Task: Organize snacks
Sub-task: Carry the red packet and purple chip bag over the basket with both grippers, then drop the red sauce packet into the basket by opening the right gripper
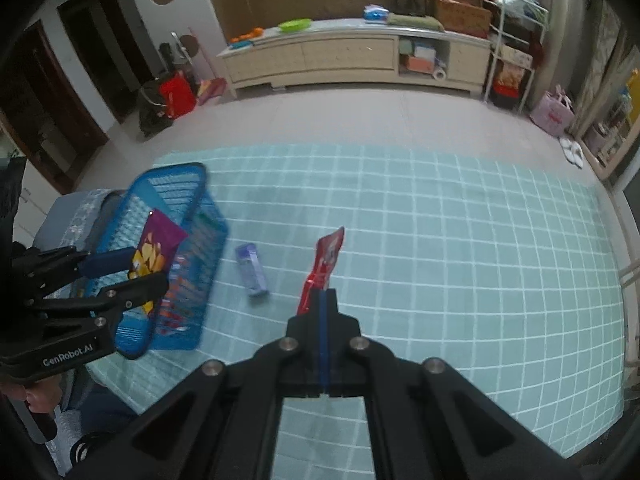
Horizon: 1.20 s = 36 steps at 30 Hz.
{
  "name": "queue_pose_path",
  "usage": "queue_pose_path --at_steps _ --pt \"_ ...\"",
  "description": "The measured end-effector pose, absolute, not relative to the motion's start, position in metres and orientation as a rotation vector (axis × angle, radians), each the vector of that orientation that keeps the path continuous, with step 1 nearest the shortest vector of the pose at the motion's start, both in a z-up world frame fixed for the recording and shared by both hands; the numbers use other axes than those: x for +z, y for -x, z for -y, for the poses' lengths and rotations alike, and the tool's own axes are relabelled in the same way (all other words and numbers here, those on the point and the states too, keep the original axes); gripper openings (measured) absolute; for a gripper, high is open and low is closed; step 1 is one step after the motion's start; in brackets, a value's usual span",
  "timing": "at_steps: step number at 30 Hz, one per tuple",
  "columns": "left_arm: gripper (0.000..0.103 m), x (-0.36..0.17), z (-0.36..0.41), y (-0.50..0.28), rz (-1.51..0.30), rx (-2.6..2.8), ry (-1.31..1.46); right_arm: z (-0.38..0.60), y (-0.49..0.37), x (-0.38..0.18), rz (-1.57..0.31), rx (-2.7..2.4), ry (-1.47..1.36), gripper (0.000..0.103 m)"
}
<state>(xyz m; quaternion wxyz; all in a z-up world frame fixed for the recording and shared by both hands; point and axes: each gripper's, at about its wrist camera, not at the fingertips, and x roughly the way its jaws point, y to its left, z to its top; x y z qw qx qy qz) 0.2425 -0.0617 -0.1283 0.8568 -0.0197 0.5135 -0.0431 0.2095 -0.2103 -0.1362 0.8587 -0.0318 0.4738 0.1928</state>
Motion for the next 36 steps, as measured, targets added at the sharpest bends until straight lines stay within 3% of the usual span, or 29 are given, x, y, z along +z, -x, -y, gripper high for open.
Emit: queue_pose_path --at_steps 14,36 --pt "0.046 -0.108 -0.041 -0.197 -1.027 0.002 0.094 0.095 -0.187 -0.118 -0.943 0.555 0.171 0.001" --pt "0.046 -0.151 -0.114 -0.214 -1.036 0.014 0.167 0.003 -0.248 -0.191 -1.018 0.478 0.285 0.002"
